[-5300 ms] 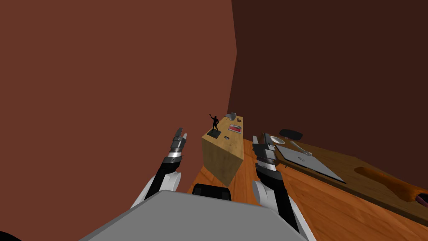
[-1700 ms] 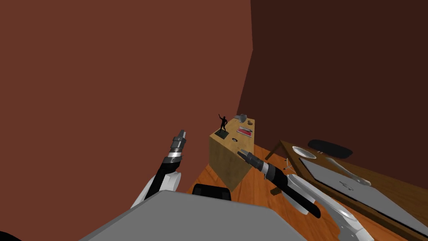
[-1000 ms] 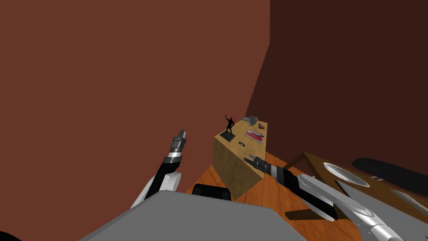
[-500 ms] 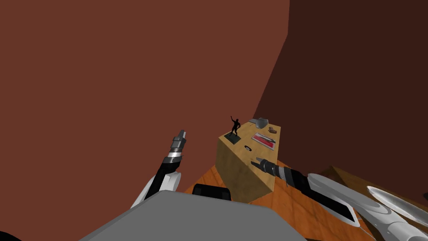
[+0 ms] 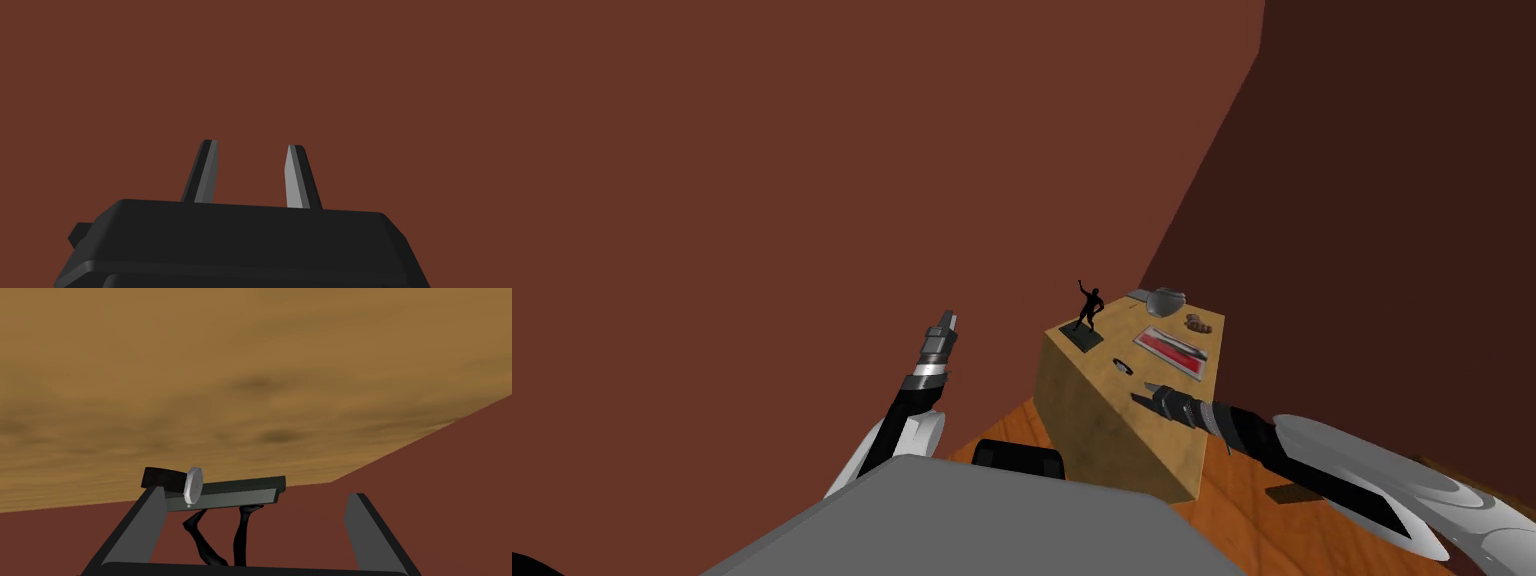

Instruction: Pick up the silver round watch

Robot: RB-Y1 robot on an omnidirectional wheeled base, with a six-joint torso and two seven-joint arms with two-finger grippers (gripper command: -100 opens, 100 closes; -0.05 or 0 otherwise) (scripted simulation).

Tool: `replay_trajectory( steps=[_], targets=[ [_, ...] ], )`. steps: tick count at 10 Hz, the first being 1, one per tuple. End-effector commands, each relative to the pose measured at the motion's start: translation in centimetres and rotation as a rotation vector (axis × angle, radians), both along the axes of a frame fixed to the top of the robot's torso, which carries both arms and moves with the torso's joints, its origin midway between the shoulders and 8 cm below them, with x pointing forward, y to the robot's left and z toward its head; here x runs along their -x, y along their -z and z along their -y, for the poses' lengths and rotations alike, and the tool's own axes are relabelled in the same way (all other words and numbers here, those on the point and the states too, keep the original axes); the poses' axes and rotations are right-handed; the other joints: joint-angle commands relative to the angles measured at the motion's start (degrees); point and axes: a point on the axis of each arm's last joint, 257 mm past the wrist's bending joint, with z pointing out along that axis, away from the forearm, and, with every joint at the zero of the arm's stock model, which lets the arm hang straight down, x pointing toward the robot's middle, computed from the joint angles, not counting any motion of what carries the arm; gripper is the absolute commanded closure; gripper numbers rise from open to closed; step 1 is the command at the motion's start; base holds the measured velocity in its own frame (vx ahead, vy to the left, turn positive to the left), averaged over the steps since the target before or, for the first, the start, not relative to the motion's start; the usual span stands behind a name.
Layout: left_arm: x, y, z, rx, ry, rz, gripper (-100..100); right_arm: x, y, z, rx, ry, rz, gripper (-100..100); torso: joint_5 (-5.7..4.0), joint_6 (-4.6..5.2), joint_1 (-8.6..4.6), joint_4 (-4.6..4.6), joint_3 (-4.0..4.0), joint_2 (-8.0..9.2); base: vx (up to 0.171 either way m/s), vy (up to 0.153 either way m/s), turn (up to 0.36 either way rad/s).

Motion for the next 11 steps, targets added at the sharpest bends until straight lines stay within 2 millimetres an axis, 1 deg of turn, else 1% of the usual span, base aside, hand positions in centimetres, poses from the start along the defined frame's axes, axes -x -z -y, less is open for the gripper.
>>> replay_trajectory(
  steps=[1, 3, 4, 5, 6, 7, 8, 9, 10, 11],
  targets=[
    [0.0, 0.0, 0.0, 0.000, 0.000, 0.000, 0, 0.3, 0.0, 2.7, 0.057, 0.016, -0.022, -100, 0.00, 0.00, 0.00, 0.00, 0.00, 0.00, 0.017, -0.007, 0.188],
    [0.0, 0.0, 0.0, 0.000, 0.000, 0.000, 0, 1.0, -0.2, 6.3, 0.135, 0.035, -0.051, -100, 0.03, -0.04, 0.05, 0.00, -0.01, -0.02, 0.024, -0.004, 0.298],
    [0.0, 0.0, 0.0, 0.000, 0.000, 0.000, 0, 1.0, -0.2, 6.3, 0.135, 0.035, -0.051, -100, 0.02, -0.03, 0.06, -0.01, -0.02, -0.03, 0.019, -0.006, 0.081],
    [0.0, 0.0, 0.0, 0.000, 0.000, 0.000, 0, 1.2, -0.4, 7.6, 0.165, 0.043, -0.062, -100, 0.00, 0.02, 0.05, 0.00, 0.00, 0.00, 0.013, 0.006, 0.163],
    [0.0, 0.0, 0.0, 0.000, 0.000, 0.000, 0, 1.7, -0.6, 9.5, 0.206, 0.054, -0.078, -100, 0.02, -0.01, 0.08, 0.01, 0.01, 0.02, 0.024, 0.019, 0.361],
    [0.0, 0.0, 0.0, 0.000, 0.000, 0.000, 0, 1.4, -0.6, 8.7, 0.183, 0.048, -0.069, -100, 0.03, -0.06, 0.14, -0.01, -0.02, -0.04, 0.015, 0.002, 0.080],
    [0.0, 0.0, 0.0, 0.000, 0.000, 0.000, 0, 1.4, -0.7, 8.9, 0.187, 0.049, -0.070, 0, 0.01, 0.05, 0.10, 0.00, 0.01, 0.02, 0.003, 0.000, -0.014],
    [0.0, 0.0, 0.0, 0.000, 0.000, 0.000, 0, 1.5, -0.3, 9.8, 0.185, 0.082, -0.072, -100, 0.01, 0.04, 0.09, 0.02, 0.05, 0.08, -0.050, 0.009, 0.240],
    [0.0, 0.0, 0.0, 0.000, 0.000, 0.000, 0, 1.7, 0.0, 10.7, 0.183, 0.115, -0.075, -100, 0.01, -0.03, 0.11, 0.04, 0.11, 0.21, -0.112, -0.007, 0.366],
    [0.0, 0.0, 0.0, 0.000, 0.000, 0.000, 0, 1.8, 0.2, 11.2, 0.183, 0.131, -0.076, -100, 0.00, -0.02, 0.07, 0.08, 0.22, 0.40, -0.114, -0.008, 0.253]
  ],
)
